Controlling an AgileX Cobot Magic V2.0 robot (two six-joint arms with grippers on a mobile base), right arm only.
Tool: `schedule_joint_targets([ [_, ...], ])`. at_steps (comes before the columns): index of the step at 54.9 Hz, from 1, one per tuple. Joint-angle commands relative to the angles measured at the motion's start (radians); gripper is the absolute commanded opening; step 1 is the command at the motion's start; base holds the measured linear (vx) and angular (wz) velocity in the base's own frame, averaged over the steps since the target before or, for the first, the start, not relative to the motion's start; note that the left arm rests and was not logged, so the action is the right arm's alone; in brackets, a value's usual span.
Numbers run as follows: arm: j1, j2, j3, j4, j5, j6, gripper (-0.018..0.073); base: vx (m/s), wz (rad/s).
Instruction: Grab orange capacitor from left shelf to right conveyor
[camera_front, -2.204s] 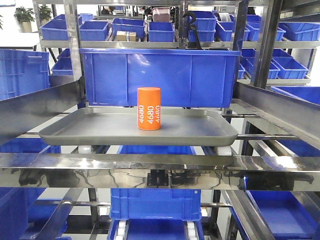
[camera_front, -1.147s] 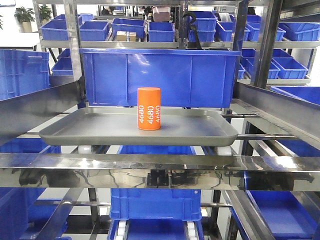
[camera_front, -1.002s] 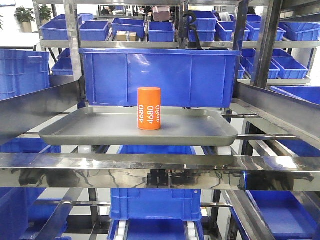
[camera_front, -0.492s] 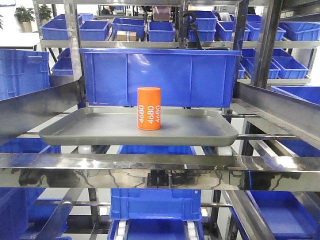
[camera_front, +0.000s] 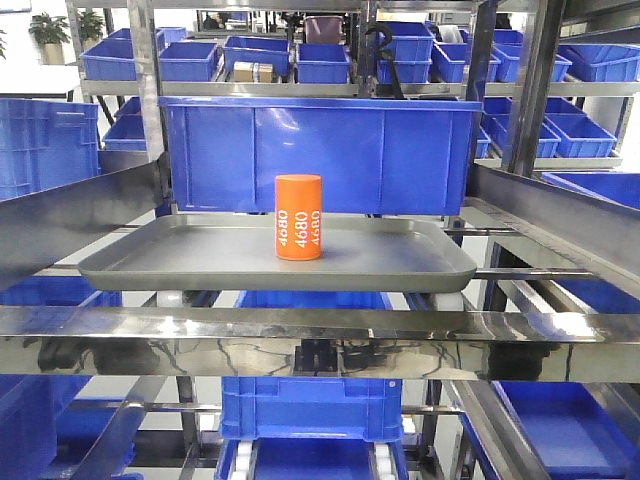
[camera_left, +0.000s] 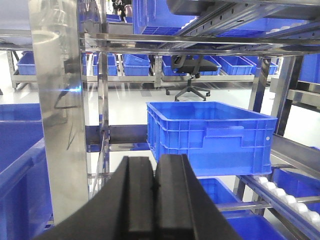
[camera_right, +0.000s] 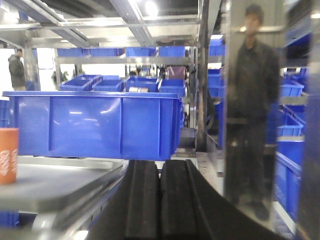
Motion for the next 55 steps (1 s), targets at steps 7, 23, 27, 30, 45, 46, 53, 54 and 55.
schedule_joint_targets([
  [7, 0.104, 0.192, -0.150, 0.025, -0.162, -0.005, -0.0006, 0.00, 0.00],
  [23, 0.368, 0.490, -0.365, -0.056, -0.204, -0.080, 0.0004, 0.00, 0.00],
  [27, 0.390, 0.548, -0.414, -0.046, -0.187, -0.074, 0.0017, 0.00, 0.00],
  [30, 0.399, 0.583, -0.441, -0.041, -0.155, -0.060, 0.0029, 0.00, 0.00],
  [45, 0.407, 0.672, -0.512, 0.070, -0.056, 0.003, 0.0206, 0.00, 0.00],
  [46, 0.407, 0.674, -0.512, 0.078, -0.054, 0.003, 0.0221, 0.00, 0.00],
  [53, 0.407, 0.695, -0.512, 0.090, -0.039, -0.001, 0.0391, 0.00, 0.00],
  [54, 0.407, 0.698, -0.512, 0.084, -0.039, -0.001, 0.0417, 0.00, 0.00],
  [55, 0.407, 0.700, -0.512, 0.084, -0.042, -0.001, 0.0433, 0.00, 0.00],
])
